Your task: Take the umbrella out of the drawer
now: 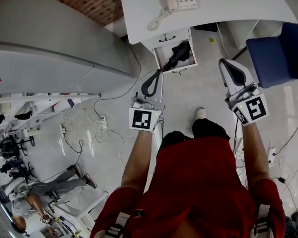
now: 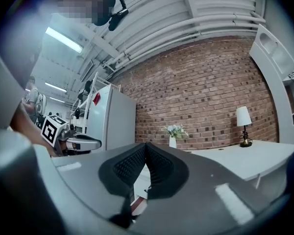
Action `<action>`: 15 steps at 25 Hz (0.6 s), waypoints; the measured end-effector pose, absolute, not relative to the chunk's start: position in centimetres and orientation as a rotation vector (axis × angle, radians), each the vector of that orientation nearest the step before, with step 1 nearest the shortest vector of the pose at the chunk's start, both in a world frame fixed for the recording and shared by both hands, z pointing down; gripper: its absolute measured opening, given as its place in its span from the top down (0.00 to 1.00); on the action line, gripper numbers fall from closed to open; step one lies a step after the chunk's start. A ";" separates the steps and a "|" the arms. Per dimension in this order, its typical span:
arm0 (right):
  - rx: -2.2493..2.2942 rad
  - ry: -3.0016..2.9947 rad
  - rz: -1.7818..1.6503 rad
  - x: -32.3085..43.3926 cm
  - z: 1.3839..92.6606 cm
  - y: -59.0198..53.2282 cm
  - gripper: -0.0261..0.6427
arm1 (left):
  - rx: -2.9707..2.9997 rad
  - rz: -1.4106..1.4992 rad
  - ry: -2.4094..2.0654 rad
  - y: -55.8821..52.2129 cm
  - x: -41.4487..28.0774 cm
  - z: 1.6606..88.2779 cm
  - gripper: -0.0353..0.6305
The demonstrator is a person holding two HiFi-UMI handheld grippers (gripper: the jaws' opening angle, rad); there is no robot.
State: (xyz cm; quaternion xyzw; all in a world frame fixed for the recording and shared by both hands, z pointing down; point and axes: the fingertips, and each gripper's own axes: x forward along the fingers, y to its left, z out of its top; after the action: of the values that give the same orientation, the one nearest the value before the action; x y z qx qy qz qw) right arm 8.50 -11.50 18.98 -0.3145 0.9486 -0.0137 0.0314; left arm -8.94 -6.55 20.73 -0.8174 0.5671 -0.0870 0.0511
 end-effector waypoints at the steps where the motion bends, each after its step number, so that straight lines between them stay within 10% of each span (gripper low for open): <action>1: -0.970 2.922 -0.048 8.5 19.2 -12.1 0.94 | -2.489 -0.272 1.729 -7.1 -9.0 21.0 0.94; 15: -1.041 2.982 -0.122 5.7 22.8 -15.3 0.94 | -2.575 -0.409 1.682 -13.5 -11.5 28.4 0.94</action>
State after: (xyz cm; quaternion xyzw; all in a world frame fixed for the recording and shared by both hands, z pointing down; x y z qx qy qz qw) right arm 5.71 -15.33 22.75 -0.3292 0.9434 -0.0385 -0.0097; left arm -11.48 -13.52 28.43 -0.8298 0.5420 -0.1318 0.0196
